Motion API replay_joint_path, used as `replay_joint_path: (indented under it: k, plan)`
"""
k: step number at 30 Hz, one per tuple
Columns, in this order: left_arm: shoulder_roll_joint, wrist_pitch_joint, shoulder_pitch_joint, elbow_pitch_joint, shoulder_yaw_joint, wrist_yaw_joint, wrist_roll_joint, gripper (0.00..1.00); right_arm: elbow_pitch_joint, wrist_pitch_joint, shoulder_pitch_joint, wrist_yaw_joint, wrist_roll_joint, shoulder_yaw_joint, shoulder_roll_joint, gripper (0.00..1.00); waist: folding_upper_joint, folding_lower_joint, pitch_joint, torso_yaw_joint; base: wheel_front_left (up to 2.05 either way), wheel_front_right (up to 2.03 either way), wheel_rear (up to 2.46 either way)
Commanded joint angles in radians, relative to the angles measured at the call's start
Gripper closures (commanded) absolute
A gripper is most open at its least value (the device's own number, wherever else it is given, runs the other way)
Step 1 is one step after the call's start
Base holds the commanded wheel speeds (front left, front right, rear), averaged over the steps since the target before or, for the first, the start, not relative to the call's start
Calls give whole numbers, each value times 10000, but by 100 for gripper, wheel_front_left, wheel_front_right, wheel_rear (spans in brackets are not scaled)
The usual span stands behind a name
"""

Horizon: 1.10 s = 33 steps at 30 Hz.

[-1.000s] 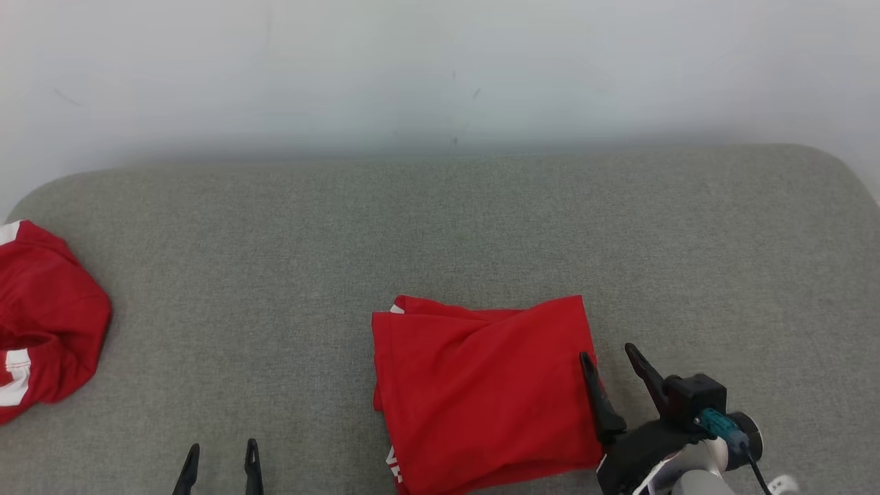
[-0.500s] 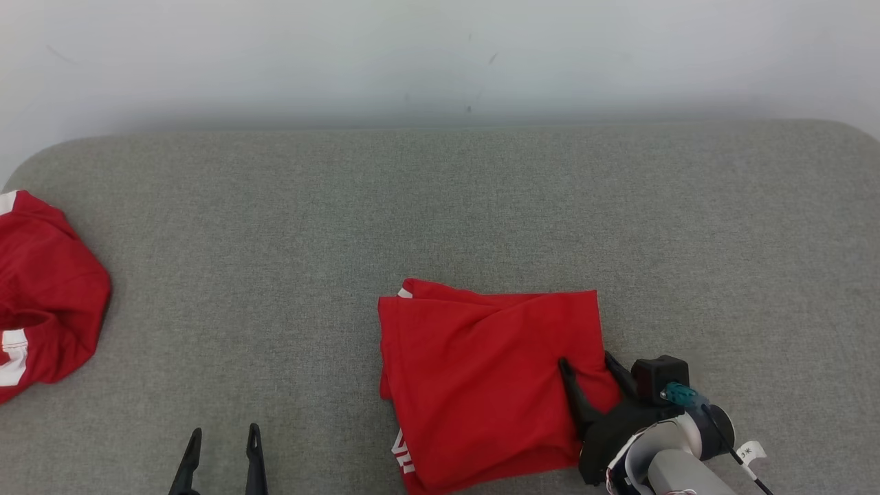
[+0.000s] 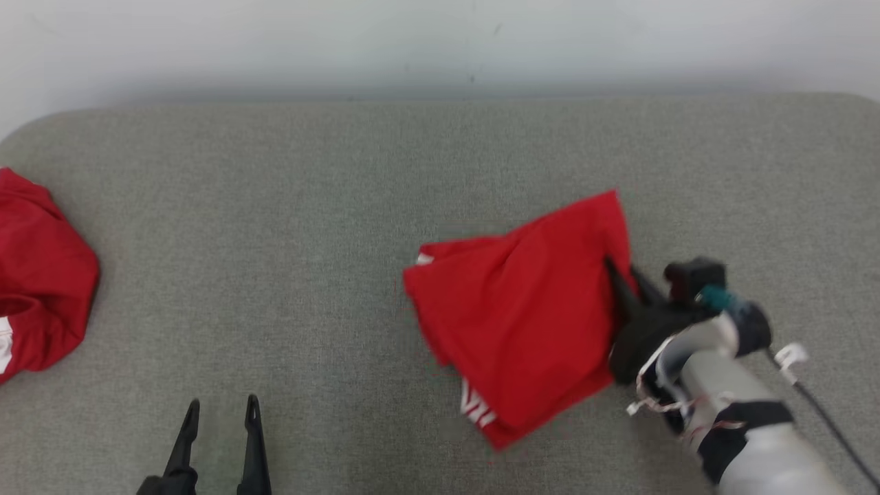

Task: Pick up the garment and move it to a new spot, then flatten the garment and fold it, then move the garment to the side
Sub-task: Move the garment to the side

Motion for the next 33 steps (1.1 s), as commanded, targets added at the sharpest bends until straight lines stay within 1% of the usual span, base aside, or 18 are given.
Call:
replay_joint_path:
  k: [1, 7, 11, 17, 18, 23, 24, 27, 33]
  plan:
    - [-4, -32, -214, -109, -36, -56, -68, 0, 16, -2, -381, -25, 21, 35, -282, 100, -1, -1, 374, 8, 0, 0, 0]
    - [-2, -32, -705, -502, -196, -286, -35, 0, 224, 35, -1616, -25, -139, 265, -1289, 100, -1, -1, 1179, -17, 0, 0, 0]
    - [-1, -31, -1058, -929, -235, -426, 45, 0, 369, 169, -2323, -25, -193, 470, -2006, 100, -1, -1, 1755, -176, 0, 0, 0]
    - [-1, -31, -1414, -1523, -158, -675, 429, 0, 403, 463, -3223, -27, 60, 752, -2842, 100, -1, -1, 2511, -777, 0, 0, 0]
    - [12, -31, -1482, -1698, -127, -764, 529, 0, 413, 569, -3518, -26, 40, 859, -3125, 100, -1, -1, 2741, -971, 0, 0, 0]
    - [141, -31, -1701, -2168, -100, -933, 650, 0, 309, 787, -4365, -26, -47, 1075, -3713, 100, -1, -1, 3314, -1437, 0, 0, 0]
    - [141, -31, -1701, -2168, -100, -933, 650, 0, 309, 787, -4365, -26, -47, 1075, -3713, 100, -1, -1, 3314, -1437, 0, 0, 0]
    - [257, -30, -1782, -2426, -127, -982, 725, 0, 315, 943, -4886, -26, -141, 1199, -4134, 100, -1, -1, 3583, -1658, 0, 0, 0]
    - [482, -31, -1846, -2927, -124, -1022, 844, 0, 274, 1264, -5864, -26, -356, 1381, -4615, 100, -1, -1, 4175, -2027, 0, 0, 0]
